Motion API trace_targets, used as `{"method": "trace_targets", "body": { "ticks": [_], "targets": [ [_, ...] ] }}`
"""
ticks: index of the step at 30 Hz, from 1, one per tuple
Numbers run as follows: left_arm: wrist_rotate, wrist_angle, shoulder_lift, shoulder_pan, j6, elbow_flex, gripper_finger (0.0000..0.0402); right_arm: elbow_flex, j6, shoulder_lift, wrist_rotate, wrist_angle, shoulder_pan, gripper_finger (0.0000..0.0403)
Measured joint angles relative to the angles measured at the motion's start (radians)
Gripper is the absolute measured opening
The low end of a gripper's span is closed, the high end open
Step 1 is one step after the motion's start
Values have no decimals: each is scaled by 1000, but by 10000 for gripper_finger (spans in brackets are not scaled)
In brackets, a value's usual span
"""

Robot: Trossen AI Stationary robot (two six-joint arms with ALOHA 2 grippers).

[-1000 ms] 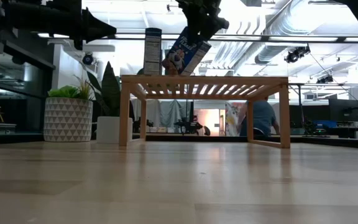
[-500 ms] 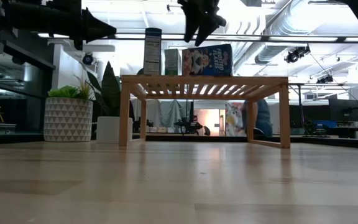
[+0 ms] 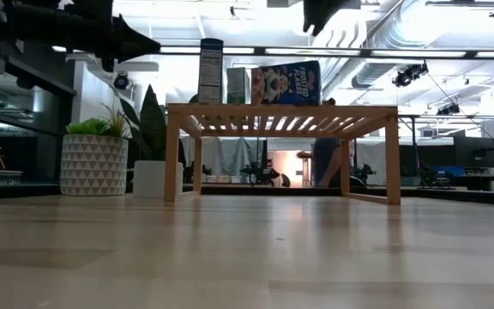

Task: Stack cereal on shelf
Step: Put the blue cereal box on the shelf aligned with the other blue cereal box

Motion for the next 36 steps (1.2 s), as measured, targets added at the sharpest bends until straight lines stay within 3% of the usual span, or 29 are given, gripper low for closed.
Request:
{"method": "trace_targets", "body": {
  "ticks": [3, 8, 15, 20, 25, 28, 36],
  "targets": [
    [5, -2, 0, 0, 0, 0, 0, -152, 36, -98, 56, 22, 59, 225],
    [8, -2, 0, 0, 0, 0, 0, -519, 199, -341, 122, 82, 152, 225],
    [11, 23, -1, 0, 0, 0, 0, -914, 282, -697, 153, 478, 258, 225],
    [11, 17, 0, 0, -8, 0, 0, -1130, 164, -875, 265, 775, 296, 225],
    [11, 17, 0, 0, -8, 0, 0, -1281, 60, -964, 233, 1000, 278, 225],
    [11, 17, 0, 0, -8, 0, 0, -1325, 86, -979, 197, 1044, 248, 240],
    [11, 17, 0, 0, -8, 0, 0, -1353, 55, -926, 119, 1088, 181, 359]
  ]
}}
